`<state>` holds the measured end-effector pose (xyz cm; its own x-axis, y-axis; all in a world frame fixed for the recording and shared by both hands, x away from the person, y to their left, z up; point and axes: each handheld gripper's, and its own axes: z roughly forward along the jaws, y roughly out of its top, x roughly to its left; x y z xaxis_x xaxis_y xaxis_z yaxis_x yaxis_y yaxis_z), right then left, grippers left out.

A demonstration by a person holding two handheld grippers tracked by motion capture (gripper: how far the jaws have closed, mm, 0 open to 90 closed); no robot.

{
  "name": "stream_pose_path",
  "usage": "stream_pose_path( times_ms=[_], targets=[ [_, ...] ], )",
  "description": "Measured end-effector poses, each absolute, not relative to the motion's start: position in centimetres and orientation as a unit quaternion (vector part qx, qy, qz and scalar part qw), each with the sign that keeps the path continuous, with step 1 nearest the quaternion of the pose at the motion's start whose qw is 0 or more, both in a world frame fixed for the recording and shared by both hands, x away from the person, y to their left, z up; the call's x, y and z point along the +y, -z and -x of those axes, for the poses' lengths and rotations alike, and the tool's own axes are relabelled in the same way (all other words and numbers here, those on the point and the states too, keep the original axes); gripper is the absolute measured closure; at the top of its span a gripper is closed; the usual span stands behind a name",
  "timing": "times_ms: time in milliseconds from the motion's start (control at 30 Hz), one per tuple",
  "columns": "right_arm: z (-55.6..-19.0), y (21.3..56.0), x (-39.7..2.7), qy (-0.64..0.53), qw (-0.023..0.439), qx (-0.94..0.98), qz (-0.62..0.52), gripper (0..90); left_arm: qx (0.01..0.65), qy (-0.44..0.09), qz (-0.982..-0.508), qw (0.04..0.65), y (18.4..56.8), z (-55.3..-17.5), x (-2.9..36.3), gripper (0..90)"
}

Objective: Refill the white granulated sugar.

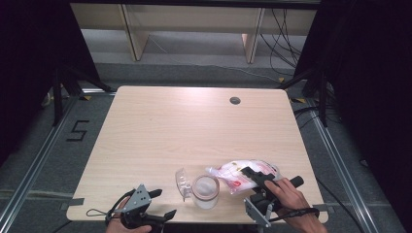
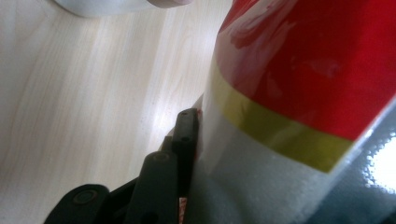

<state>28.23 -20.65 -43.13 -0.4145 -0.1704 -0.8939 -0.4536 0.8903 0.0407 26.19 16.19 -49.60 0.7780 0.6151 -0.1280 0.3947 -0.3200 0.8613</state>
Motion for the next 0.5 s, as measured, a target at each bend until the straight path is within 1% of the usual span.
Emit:
stream_pose_path(
  times_ms=[100,167,267,367,400,433,467,500],
  targets=[
    [-28.5,43.4,-20.6,-0.145,0.505,0.832,0.175,70.1,0.314,-0.111,-0.802,0.496,49.7,-26.2,16.1,16.8],
    [-28.7,43.3,-20.5,-0.139,0.512,0.829,0.175,70.3,0.314,-0.112,-0.805,0.491,49.6,-26.2,16.2,16.8],
    [-28.9,43.7,-20.8,-0.165,0.502,0.839,0.128,70.3,0.314,-0.112,-0.805,0.491,49.6,-26.2,16.2,16.8],
    [-29.3,43.6,-20.9,-0.176,0.498,0.840,0.125,70.5,0.315,-0.110,-0.803,0.494,49.6,-26.1,16.2,16.8],
    [-29.2,44.0,-21.0,-0.185,0.493,0.844,0.100,70.5,0.315,-0.109,-0.803,0.494,49.6,-26.1,16.2,16.8],
    [-29.2,44.1,-20.9,-0.186,0.489,0.846,0.097,70.7,0.314,-0.110,-0.804,0.492,49.6,-26.2,16.2,16.8],
    [-29.6,43.7,-20.8,-0.175,0.495,0.840,0.134,70.8,0.313,-0.110,-0.805,0.491,49.6,-26.2,16.2,16.8],
    [-29.5,44.1,-21.0,-0.192,0.484,0.848,0.096,70.8,0.313,-0.110,-0.806,0.491,49.6,-26.2,16.2,16.8]
  ],
)
